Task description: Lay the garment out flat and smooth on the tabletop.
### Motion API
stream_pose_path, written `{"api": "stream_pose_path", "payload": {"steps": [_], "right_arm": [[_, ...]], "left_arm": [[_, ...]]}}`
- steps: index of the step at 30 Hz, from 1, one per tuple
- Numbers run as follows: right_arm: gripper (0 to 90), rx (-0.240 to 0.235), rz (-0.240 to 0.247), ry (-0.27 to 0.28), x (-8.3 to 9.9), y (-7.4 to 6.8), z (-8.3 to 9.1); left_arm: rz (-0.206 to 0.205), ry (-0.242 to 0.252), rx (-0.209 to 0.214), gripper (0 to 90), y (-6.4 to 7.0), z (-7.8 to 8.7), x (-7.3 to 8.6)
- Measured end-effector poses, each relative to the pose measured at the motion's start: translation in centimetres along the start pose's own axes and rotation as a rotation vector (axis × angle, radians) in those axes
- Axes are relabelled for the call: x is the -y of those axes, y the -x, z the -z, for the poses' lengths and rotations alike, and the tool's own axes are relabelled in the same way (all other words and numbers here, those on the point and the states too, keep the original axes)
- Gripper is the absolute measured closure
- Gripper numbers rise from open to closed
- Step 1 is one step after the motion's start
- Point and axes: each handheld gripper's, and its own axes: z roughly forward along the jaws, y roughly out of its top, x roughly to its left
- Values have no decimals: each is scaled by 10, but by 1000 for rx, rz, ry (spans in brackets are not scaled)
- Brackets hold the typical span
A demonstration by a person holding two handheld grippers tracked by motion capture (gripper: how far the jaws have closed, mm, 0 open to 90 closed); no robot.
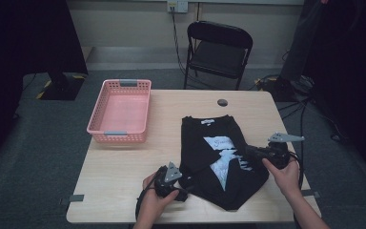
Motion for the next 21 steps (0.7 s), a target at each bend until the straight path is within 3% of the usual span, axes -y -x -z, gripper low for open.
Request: {"api": "stream_pose_path", "payload": {"steps": [8, 21], "right_arm": [[865, 2, -30, 15, -9, 16, 8], [863, 34, -31, 41, -26, 43, 20]], "left_arm": [[0, 0, 0, 132, 0, 0, 0], [-1, 0, 1, 128, 0, 0, 0]]}}
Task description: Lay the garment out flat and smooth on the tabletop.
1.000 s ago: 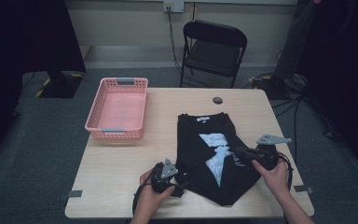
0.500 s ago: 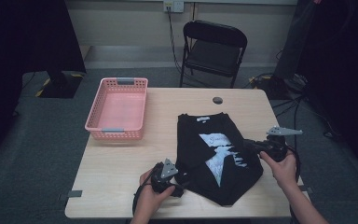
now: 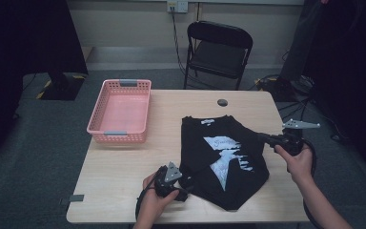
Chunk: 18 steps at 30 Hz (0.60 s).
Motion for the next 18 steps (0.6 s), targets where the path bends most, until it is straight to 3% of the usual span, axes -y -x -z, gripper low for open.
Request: {"api": "stream_pose_path", "payload": {"steps": [18], "right_arm": [[863, 52, -67, 46, 3, 36, 9]], "left_arm": [[-5, -3, 3, 119, -1, -1, -1]]}}
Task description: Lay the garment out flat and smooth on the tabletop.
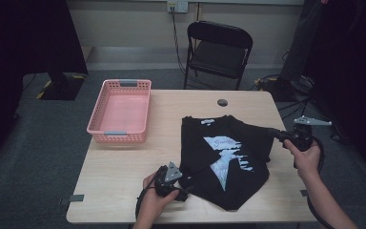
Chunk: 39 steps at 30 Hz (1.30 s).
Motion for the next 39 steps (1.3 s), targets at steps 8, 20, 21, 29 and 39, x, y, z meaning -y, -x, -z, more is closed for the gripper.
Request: {"api": "stream_pose_path", "payload": {"steps": [8, 20, 21, 29, 39], "right_arm": [[863, 33, -3, -5, 2, 14, 4], [864, 85, -17, -12, 9, 36, 16], [864, 91, -18, -13, 9, 38, 16], [866, 121, -55, -18, 9, 56, 17], [692, 177, -87, -2, 14, 63, 20]], "left_arm": [[-18, -7, 21, 92, -4, -2, -2], [-33, -13, 38, 57, -7, -5, -3], [-34, -14, 38, 57, -7, -5, -3], [-45, -13, 53, 55, -8, -7, -5], [-44, -13, 56, 55, -7, -8, -6]]}}
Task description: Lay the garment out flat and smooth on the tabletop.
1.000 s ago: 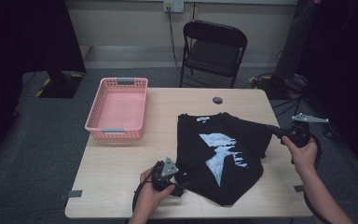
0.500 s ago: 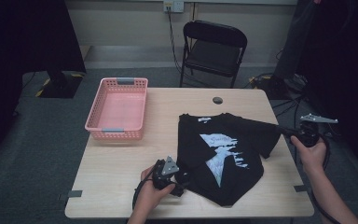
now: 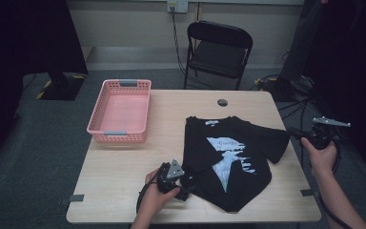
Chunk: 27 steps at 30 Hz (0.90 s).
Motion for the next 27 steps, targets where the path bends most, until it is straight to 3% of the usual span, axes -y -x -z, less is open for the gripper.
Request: {"api": "stream_pose_path", "payload": {"steps": [2, 11, 13, 17, 22, 27], "right_arm": [[555, 15, 23, 4, 0, -6, 2], [279, -50, 140, -13, 15, -47, 6], [267, -74, 158, -26, 21, -55, 5], [191, -69, 224, -38, 32, -72, 5], [129, -98, 242, -47, 44, -86, 8], [123, -125, 266, -64, 57, -95, 10]], "left_arm": [[-1, 0, 0, 55, 0, 0, 0], [-1, 0, 0, 55, 0, 0, 0], [0, 0, 0, 55, 0, 0, 0], [0, 1, 0, 55, 0, 0, 0], [0, 1, 0, 55, 0, 0, 0], [0, 1, 0, 55, 0, 0, 0]]}}
